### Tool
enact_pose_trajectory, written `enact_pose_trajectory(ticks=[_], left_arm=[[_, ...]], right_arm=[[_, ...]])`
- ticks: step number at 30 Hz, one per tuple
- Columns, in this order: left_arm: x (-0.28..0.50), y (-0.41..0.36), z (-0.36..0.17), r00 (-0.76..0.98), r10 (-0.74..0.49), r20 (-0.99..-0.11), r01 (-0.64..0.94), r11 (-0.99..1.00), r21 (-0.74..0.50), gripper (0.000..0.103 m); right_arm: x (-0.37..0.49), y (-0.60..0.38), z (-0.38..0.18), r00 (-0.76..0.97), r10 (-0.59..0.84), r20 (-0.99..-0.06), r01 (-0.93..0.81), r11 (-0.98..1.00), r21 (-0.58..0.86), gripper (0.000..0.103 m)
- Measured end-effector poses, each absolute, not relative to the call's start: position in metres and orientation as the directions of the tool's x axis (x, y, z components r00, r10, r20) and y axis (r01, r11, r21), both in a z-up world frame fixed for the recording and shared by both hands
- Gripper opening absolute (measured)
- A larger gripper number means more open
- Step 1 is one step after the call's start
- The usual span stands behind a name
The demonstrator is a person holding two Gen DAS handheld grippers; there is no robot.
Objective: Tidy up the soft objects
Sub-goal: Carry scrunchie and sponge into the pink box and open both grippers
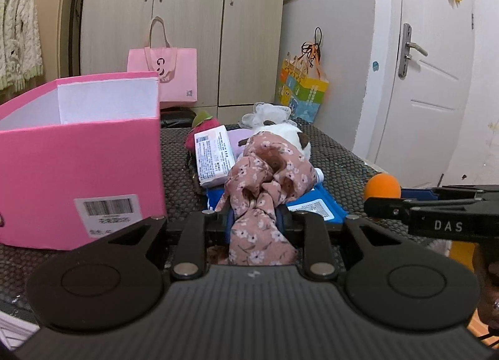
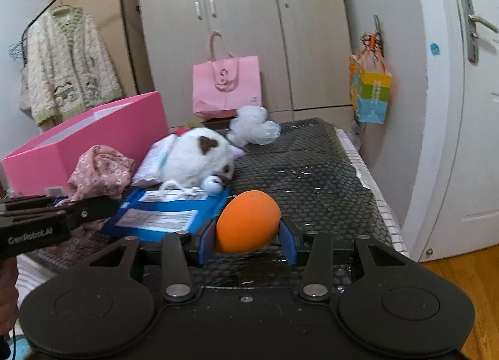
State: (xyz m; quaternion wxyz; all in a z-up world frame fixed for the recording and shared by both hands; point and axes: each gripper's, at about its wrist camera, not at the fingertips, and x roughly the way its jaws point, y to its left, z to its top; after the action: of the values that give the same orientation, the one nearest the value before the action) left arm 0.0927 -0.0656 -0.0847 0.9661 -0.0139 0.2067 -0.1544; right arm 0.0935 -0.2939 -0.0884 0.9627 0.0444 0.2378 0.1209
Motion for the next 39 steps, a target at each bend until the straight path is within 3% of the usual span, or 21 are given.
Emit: enact_pose_trajectory(ticks=[5,9,22,39], left_arm=[[0.075,-0.056,-0.077,0.881,-0.258,-0.396,0.265,0.963,-0.038,0.024],[0.067,-0.042,-0.074,0.854,-0.280,-0.437,0.280,0.958,-0.067,0.024],[0.049,0.015,-0.047,0.805,-0.254,-0.537,0.238,0.966,-0.099,0.024],[0.061,0.076,0.009,0.812,-0.255,-0.524,0.234,0.966,-0.109,0.024]], right_arm=[[0.075,-0.277,-0.078,0.845,0.305,-0.439,-0.288,0.952,0.108,0.049],[0.064,-0.262,-0.070,0.821,0.347,-0.454,-0.343,0.934,0.094,0.049],[0.055,-0.213,-0.048,0.619,0.602,-0.504,-0.568,0.787,0.242,0.049],[0.081,-0.148,0.003,0.526,0.705,-0.475,-0.726,0.664,0.182,0.049]])
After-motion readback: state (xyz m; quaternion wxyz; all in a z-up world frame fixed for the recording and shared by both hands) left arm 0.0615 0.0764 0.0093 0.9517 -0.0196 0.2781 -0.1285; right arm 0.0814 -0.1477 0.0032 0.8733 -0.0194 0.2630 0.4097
